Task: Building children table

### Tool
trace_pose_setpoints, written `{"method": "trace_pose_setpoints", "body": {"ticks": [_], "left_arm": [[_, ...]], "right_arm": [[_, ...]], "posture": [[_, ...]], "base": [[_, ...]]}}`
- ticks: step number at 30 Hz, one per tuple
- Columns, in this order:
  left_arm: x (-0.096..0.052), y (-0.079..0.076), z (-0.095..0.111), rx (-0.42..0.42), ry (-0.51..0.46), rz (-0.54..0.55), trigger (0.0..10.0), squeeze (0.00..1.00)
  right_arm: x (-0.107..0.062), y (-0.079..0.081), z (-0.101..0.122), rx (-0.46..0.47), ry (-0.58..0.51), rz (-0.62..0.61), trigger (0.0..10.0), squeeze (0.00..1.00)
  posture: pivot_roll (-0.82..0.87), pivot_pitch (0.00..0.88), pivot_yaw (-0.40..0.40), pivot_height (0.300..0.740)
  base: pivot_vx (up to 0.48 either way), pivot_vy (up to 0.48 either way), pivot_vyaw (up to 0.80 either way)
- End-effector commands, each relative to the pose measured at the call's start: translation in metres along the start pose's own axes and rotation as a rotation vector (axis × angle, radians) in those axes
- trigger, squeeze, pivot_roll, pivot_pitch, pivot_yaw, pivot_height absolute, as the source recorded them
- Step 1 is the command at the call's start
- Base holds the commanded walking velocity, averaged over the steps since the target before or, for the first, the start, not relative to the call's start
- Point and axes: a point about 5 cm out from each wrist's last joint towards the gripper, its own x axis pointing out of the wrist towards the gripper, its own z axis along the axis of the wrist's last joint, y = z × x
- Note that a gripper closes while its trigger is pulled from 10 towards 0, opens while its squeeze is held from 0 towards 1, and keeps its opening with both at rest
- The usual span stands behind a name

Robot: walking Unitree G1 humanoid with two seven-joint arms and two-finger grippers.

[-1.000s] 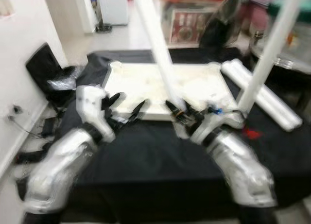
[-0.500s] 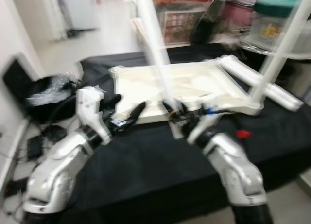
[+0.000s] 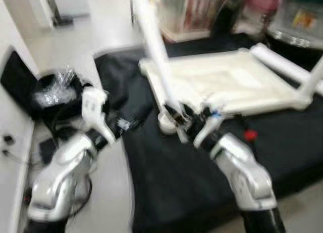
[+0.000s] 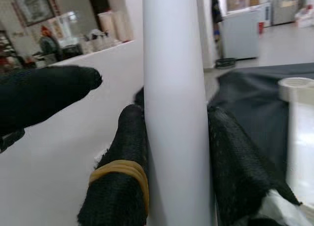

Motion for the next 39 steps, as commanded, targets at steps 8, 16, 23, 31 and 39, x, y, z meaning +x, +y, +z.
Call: {"method": "trace_pose_setpoints", "body": {"ticks": [8, 16, 23, 31, 39], "left_arm": [[0.001, -0.003, -0.001, 0.022, -0.012, -0.004, 10.0, 0.0], [0.001, -0.001, 0.001, 0.044, -0.026, 0.001, 10.0, 0.0], [-0.004, 0.005, 0.008, 0.042, -0.037, -0.012, 10.0, 0.0], [-0.011, 0.021, 0.025, -0.08, -0.107, 0.003, 10.0, 0.0], [-0.014, 0.037, 0.081, 0.649, -0.094, -0.007, 10.0, 0.0]], "right_arm": [[-0.004, -0.008, 0.003, -0.023, 0.013, -0.009, 10.0, 0.0], [-0.005, -0.005, 0.005, -0.039, 0.029, 0.059, 10.0, 0.0], [-0.016, -0.013, 0.002, -0.115, 0.103, 0.135, 10.0, 0.0], [-0.029, -0.038, 0.005, -0.348, 0.163, 0.106, 10.0, 0.0], [-0.03, -0.053, 0.029, -0.385, 0.195, 0.158, 10.0, 0.0]], "posture": [[-0.03, 0.083, -0.013, 0.74], [-0.03, 0.087, -0.019, 0.74], [-0.02, 0.074, -0.026, 0.74], [-0.03, 0.085, -0.023, 0.74], [-0.02, 0.095, -0.03, 0.74]], "base": [[0.0, 0.0, -0.8], [0.0, 0.0, -0.8], [0.0, 0.0, -0.8], [0.0, 0.0, -0.4], [0.0, 0.0, 0.0]]}}
